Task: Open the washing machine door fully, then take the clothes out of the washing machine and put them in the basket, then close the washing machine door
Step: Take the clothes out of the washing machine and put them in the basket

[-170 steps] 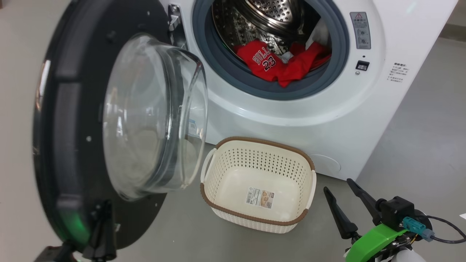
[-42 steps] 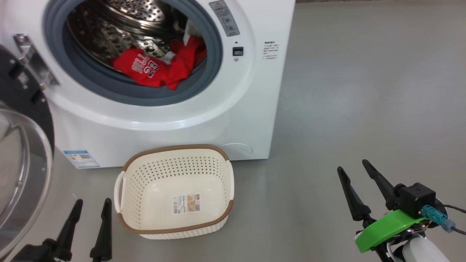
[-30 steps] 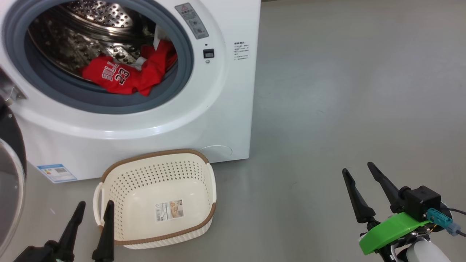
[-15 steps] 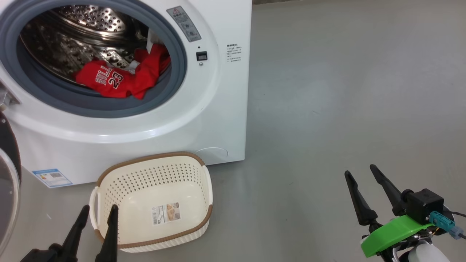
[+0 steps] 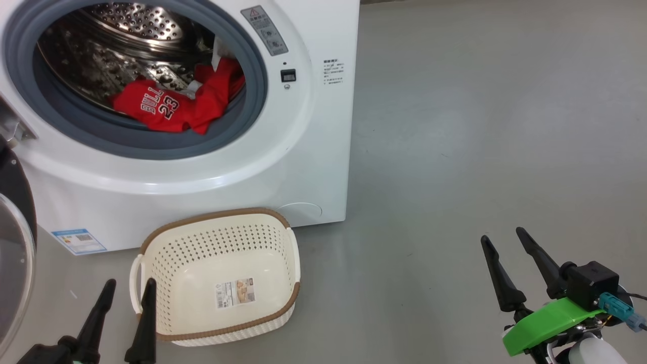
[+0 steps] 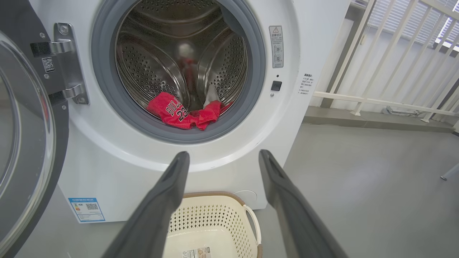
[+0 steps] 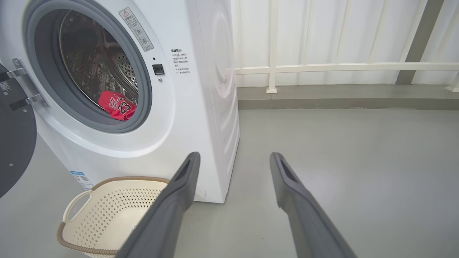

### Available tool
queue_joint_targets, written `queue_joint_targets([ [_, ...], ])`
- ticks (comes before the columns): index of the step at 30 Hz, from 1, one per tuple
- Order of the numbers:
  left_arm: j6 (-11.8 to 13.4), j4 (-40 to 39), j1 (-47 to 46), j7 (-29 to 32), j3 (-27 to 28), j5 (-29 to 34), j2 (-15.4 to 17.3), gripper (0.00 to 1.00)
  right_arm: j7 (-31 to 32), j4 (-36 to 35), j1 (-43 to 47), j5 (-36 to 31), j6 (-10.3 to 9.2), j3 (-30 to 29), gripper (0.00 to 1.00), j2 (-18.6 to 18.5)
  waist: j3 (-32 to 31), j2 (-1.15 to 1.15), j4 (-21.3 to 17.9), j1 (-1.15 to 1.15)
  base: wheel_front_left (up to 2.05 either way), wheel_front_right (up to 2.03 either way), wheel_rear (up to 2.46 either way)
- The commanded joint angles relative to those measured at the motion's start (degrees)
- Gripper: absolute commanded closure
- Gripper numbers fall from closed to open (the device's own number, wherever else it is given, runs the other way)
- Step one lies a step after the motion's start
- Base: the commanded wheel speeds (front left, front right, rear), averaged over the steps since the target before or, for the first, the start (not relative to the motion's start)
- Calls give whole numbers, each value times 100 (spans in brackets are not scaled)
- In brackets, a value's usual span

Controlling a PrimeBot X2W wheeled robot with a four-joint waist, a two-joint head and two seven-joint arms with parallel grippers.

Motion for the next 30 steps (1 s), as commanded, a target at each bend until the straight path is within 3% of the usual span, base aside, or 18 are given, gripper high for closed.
queue_joint_targets([
  [1, 9, -136, -89, -29, 229, 41, 111, 0, -52, -157, -84, -96, 36, 121, 0, -71, 6, 0, 4, 0, 0, 0, 0],
  [30, 9, -113, -323, -29, 196, -82, 244, 0, -52, -153, -273, -117, 36, 185, 0, 25, 230, 0, 52, 0, 71, -97, 26],
])
